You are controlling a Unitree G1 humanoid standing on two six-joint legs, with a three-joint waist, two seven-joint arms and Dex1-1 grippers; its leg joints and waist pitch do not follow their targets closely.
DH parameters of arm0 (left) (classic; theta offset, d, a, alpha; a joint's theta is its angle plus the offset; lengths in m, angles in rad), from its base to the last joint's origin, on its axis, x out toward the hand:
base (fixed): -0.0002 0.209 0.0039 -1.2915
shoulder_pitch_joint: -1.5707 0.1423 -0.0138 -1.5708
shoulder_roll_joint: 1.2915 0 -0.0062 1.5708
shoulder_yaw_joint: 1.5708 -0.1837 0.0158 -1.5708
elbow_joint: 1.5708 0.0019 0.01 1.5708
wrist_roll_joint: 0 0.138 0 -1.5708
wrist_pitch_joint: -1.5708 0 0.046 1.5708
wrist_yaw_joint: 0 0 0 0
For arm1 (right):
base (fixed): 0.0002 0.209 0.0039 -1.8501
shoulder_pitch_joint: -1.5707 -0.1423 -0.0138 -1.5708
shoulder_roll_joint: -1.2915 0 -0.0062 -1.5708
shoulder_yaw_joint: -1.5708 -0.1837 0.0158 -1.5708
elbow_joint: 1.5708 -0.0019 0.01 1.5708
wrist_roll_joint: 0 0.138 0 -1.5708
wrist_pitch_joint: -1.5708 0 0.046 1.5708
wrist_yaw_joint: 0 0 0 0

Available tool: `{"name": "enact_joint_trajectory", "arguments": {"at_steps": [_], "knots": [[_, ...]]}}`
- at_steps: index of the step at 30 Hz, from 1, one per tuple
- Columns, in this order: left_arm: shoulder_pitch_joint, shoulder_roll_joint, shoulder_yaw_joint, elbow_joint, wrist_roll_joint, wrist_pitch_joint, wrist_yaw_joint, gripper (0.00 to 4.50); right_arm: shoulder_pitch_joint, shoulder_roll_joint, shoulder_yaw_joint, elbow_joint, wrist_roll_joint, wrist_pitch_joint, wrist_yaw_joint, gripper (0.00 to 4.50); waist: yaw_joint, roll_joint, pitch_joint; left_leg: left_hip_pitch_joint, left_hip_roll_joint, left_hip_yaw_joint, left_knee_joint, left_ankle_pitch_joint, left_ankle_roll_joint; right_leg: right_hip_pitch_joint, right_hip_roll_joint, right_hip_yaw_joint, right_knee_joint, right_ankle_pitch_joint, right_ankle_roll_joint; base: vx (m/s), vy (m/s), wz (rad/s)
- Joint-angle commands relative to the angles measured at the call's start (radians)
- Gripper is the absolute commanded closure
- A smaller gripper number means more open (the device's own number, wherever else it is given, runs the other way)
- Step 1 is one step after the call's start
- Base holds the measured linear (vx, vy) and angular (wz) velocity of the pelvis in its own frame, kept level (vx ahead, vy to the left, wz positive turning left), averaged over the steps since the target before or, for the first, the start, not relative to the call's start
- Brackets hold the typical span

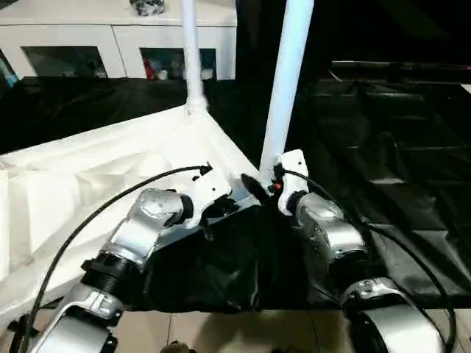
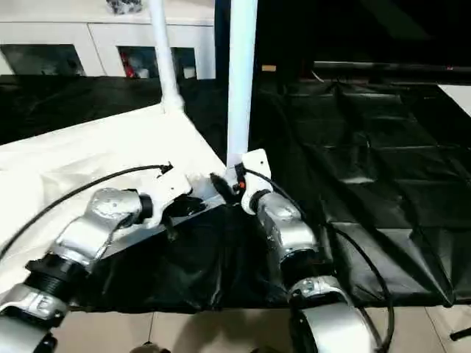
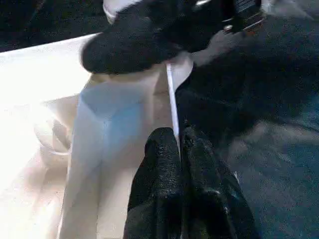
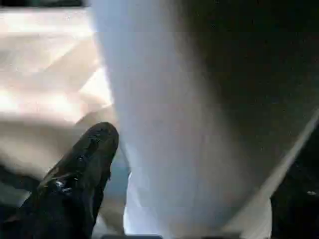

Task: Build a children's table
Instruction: Rotate leg to tighten

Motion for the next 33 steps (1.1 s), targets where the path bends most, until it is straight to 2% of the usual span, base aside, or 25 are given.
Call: {"name": "enact_joint_trajectory", "arguments": {"at_steps": [1,3,7,9,10,13,15,18,19,23,25,28,29,30,31,32,33], "knots": [[0.005,0.015,-0.051,-0.032,-0.006,-0.038,-0.081,4.50,0.017,-0.019,0.072,-0.044,0.000,-0.002,0.140,0.55,0.000,0.007,-0.070,-0.003,0.020,-0.001,-0.071,-0.212,0.030,0.056,-0.052,0.051,-0.066,-0.176,-0.207,0.000,0.000,0.00],[0.009,0.039,-0.045,-0.030,-0.018,-0.054,-0.116,4.50,0.039,-0.072,0.102,-0.075,0.004,-0.009,0.258,0.55,0.003,0.011,-0.069,0.000,0.020,0.000,-0.071,-0.226,0.032,0.054,-0.052,0.051,-0.068,-0.183,-0.212,0.000,0.000,0.00],[0.012,0.056,-0.034,-0.033,-0.040,-0.067,-0.156,4.50,0.059,-0.126,0.133,-0.105,0.008,-0.012,0.382,0.55,0.009,0.008,-0.065,0.001,0.023,0.002,-0.073,-0.257,0.034,0.054,-0.053,0.052,-0.072,-0.227,-0.214,0.000,0.000,0.00],[0.009,0.072,-0.020,-0.032,-0.081,-0.076,-0.218,4.50,0.070,-0.178,0.165,-0.148,0.024,0.012,0.528,0.55,0.010,0.010,-0.062,0.001,0.022,0.002,-0.073,-0.265,0.032,0.052,-0.053,0.053,-0.074,-0.252,-0.210,0.000,0.000,0.00],[0.007,0.079,-0.020,-0.028,-0.088,-0.079,-0.236,4.50,0.071,-0.190,0.174,-0.159,0.031,0.021,0.568,0.55,0.012,0.006,-0.063,0.002,0.022,0.004,-0.071,-0.264,0.041,0.053,-0.052,0.052,-0.075,-0.258,-0.207,0.000,0.000,0.00],[0.005,0.091,-0.021,-0.019,-0.099,-0.087,-0.266,4.50,0.073,-0.211,0.190,-0.182,0.047,0.042,0.633,0.88,0.017,0.005,-0.062,-0.001,0.024,0.002,-0.072,-0.250,0.047,0.053,-0.052,0.052,-0.074,-0.256,-0.208,0.000,0.000,0.00],[0.004,0.105,-0.020,-0.005,-0.112,-0.098,-0.305,4.50,0.073,-0.236,0.221,-0.210,0.053,0.058,0.719,0.98,0.020,0.005,-0.063,-0.001,0.024,0.002,-0.072,-0.241,0.048,0.053,-0.053,0.052,-0.073,-0.254,-0.211,0.000,0.000,0.00],[0.000,0.115,-0.022,0.006,-0.107,-0.108,-0.318,4.50,0.071,-0.241,0.233,-0.212,0.049,0.059,0.747,1.28,0.024,0.006,-0.063,0.000,0.025,0.002,-0.072,-0.234,0.048,0.052,-0.053,0.052,-0.072,-0.241,-0.216,0.000,0.000,0.00],[-0.001,0.119,-0.021,0.010,-0.107,-0.111,-0.321,4.50,0.071,-0.239,0.235,-0.212,0.049,0.059,0.752,1.33,0.024,-0.003,-0.063,-0.001,0.025,0.002,-0.072,-0.232,0.047,0.052,-0.054,0.051,-0.072,-0.254,-0.213,0.000,0.000,0.00],[0.002,0.125,-0.015,0.014,-0.113,-0.112,-0.334,4.50,0.077,-0.239,0.243,-0.225,0.053,0.077,0.775,1.60,0.025,0.001,-0.062,0.000,0.026,0.002,-0.074,-0.239,0.038,0.051,-0.056,0.052,-0.075,-0.282,-0.204,0.000,0.000,0.00],[0.005,0.127,-0.014,0.017,-0.113,-0.113,-0.335,4.50,0.082,-0.237,0.243,-0.236,0.057,0.084,0.774,1.66,0.025,0.004,-0.064,0.002,0.026,0.002,-0.074,-0.238,0.035,0.050,-0.056,0.052,-0.075,-0.280,-0.204,0.000,0.000,0.00],[0.002,0.111,-0.008,0.028,-0.106,-0.114,-0.299,4.50,0.090,-0.218,0.211,-0.234,0.069,0.090,0.715,1.71,0.027,0.006,-0.067,0.001,0.026,0.001,-0.073,-0.238,0.029,0.053,-0.056,0.052,-0.074,-0.261,-0.209,0.000,0.000,0.00],[-0.004,0.096,-0.007,0.036,-0.088,-0.109,-0.257,4.50,0.084,-0.192,0.181,-0.204,0.058,0.083,0.621,1.72,0.027,0.003,-0.067,0.000,0.025,0.001,-0.073,-0.238,0.029,0.054,-0.055,0.051,-0.073,-0.262,-0.208,0.000,0.000,0.00],[-0.015,0.077,-0.005,0.047,-0.066,-0.101,-0.201,4.50,0.075,-0.163,0.148,-0.170,0.051,0.093,0.522,1.72,0.025,0.005,-0.066,0.000,0.025,0.000,-0.074,-0.242,0.022,0.051,-0.057,0.052,-0.075,-0.273,-0.205,0.000,0.000,0.00],[-0.015,0.077,-0.005,0.047,-0.066,-0.101,-0.201,4.50,0.075,-0.163,0.148,-0.170,0.051,0.093,0.522,1.72,0.021,-0.002,-0.064,0.001,0.022,-0.002,-0.076,-0.251,0.011,0.052,-0.058,0.051,-0.078,-0.320,-0.191,0.000,0.000,0.00],[-0.021,0.066,-0.004,0.053,-0.055,-0.097,-0.173,4.50,0.070,-0.151,0.133,-0.155,0.051,0.103,0.478,1.73,0.021,-0.002,-0.063,0.006,0.021,-0.001,-0.076,-0.267,0.006,0.048,-0.061,0.051,-0.086,-0.374,-0.173,0.000,0.000,0.00],[-0.037,0.033,0.002,0.058,-0.032,-0.062,-0.092,4.50,0.062,-0.116,0.101,-0.115,0.033,0.075,0.344,1.73,0.021,-0.001,-0.062,0.007,0.021,-0.002,-0.077,-0.273,0.004,0.048,-0.061,0.051,-0.088,-0.392,-0.167,0.000,0.000,0.00]]}}
